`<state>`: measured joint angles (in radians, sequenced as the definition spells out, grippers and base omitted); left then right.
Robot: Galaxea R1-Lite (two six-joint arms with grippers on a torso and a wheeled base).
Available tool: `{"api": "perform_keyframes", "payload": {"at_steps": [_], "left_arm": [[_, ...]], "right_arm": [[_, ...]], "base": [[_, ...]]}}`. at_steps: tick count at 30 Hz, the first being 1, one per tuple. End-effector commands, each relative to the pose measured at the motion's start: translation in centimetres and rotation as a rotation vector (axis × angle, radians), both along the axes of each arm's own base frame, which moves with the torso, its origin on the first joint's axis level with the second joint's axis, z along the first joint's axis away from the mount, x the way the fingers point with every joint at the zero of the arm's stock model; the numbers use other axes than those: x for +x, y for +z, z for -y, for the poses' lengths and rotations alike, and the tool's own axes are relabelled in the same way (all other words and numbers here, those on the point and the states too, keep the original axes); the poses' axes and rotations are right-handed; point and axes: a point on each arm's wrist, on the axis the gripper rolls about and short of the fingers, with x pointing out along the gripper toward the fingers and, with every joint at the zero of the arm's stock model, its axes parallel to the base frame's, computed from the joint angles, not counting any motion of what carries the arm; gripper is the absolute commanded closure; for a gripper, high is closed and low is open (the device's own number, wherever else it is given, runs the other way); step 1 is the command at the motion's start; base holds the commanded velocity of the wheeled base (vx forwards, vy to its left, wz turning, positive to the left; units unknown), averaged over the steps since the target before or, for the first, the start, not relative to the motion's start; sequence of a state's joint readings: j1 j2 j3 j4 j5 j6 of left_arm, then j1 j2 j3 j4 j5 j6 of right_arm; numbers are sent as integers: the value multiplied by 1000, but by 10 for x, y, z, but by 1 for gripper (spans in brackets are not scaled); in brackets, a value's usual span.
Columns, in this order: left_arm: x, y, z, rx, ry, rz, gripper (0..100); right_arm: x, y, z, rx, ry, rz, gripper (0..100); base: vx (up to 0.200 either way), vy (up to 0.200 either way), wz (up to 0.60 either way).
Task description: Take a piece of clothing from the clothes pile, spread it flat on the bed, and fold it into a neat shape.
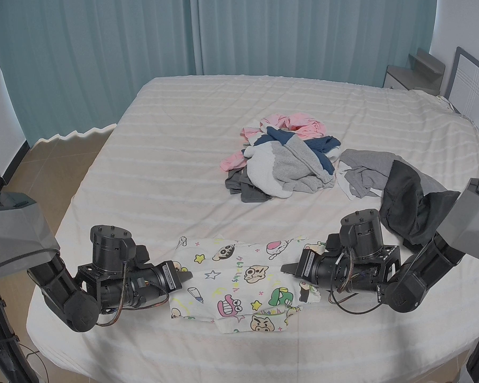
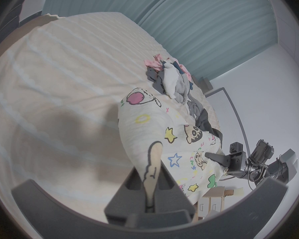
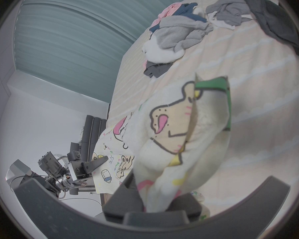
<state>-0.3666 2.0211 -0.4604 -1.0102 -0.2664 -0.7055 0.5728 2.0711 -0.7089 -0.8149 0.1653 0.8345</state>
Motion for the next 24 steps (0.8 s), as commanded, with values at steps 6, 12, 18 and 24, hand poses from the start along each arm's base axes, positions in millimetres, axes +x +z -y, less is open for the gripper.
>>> {"api": "perform_keyframes", "payload": {"at_steps": [6,12,18,24], "left_arm": [[-3,-2,9,2,-29,-5,100],[-5,-3,13,4,-45,-9,100],[-6,-3,15,4,-52,-11,100],[-12,-5,19,9,-74,-22,100]], "right_arm": [[-1,0,5,-3,-11,-4,100],[-3,-1,6,-7,-11,-10,100],[-5,0,7,-9,-11,-9,100],[-7,-1,8,-11,-12,-15,100]], "base": [[0,-200,0],[0,-200,0],[0,-200,0],[0,-200,0]]}}
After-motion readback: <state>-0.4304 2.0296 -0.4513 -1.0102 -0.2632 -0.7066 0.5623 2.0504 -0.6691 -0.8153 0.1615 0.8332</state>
